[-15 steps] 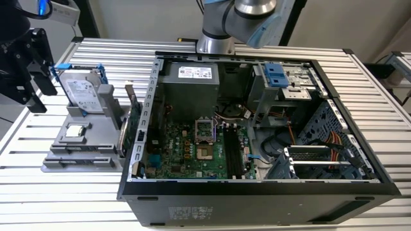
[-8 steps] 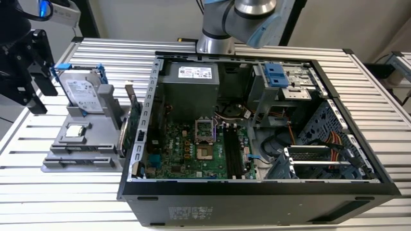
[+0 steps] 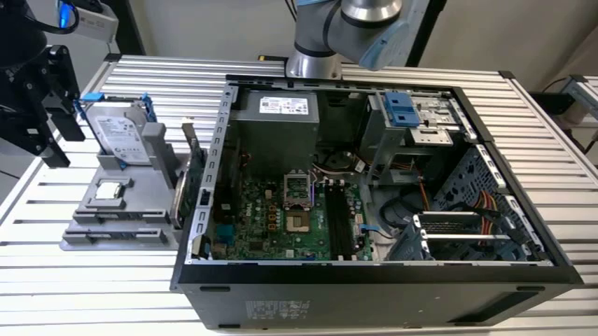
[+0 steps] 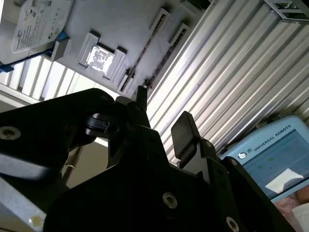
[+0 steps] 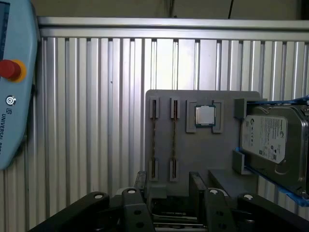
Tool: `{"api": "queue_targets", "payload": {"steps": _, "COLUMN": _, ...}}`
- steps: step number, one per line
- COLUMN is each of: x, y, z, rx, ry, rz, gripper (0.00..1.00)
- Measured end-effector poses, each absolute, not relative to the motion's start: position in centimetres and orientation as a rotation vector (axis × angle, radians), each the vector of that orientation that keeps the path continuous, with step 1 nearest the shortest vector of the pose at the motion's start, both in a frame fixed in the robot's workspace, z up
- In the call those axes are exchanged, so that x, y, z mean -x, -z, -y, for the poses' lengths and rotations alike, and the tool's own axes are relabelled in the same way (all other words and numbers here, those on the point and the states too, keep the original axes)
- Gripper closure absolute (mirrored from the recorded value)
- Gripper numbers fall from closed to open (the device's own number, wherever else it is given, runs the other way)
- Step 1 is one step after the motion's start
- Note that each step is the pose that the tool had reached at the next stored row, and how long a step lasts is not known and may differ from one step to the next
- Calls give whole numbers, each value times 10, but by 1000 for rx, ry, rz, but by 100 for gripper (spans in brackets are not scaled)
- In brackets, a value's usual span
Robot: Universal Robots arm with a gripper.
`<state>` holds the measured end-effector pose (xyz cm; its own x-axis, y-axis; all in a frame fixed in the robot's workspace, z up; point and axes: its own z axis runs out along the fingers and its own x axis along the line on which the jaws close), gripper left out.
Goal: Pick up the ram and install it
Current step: 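Pick up the ram and move it above insertion slot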
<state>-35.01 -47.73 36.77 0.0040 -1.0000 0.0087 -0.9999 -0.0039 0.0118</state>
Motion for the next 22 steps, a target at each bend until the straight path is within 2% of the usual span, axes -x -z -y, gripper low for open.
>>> {"api": "queue_targets", "payload": {"steps": 22, "x": 350, "y": -361, "z": 477, "rx": -2215, "ry": 2, "rz": 2206, "gripper": 0}}
